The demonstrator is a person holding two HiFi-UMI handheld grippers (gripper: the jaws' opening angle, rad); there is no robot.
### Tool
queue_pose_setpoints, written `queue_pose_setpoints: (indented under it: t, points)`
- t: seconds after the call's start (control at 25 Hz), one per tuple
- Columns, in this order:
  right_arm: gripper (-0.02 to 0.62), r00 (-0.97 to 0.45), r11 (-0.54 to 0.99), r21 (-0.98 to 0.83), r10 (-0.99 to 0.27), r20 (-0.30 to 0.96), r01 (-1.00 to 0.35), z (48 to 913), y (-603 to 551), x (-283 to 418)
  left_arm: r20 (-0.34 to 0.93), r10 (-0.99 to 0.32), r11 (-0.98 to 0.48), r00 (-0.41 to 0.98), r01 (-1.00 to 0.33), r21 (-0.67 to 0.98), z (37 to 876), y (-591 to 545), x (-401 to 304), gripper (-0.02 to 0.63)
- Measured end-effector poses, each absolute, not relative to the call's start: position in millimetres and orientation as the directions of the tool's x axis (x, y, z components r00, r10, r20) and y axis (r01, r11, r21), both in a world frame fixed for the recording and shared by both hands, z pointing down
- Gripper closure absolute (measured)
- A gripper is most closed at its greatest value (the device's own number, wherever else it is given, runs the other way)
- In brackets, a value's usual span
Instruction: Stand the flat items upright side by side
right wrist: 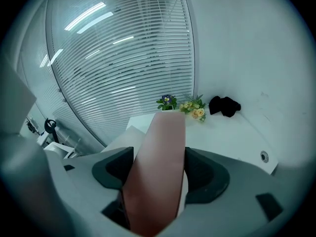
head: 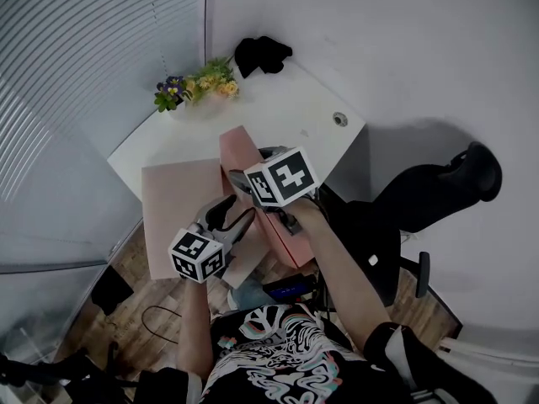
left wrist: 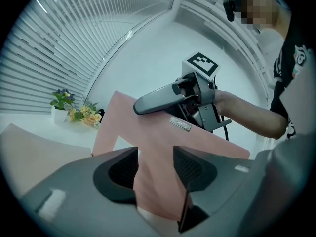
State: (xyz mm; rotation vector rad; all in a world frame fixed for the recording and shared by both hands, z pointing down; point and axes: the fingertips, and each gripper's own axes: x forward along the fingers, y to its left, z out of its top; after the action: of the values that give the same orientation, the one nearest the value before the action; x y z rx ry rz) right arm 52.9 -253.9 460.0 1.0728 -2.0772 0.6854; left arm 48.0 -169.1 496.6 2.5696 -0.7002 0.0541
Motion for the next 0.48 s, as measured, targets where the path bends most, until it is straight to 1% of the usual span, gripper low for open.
queue_pose_setpoints:
  t: [0.48]
  points:
    - [0.282,-0.396,0.457,-0.131,-0.550,0.735,-0.880,449.2,-257.5,71.3,0.168,-0.464,-0.754,0.870,-0.487,0.440,500.2,-165.8,50.2,0.396]
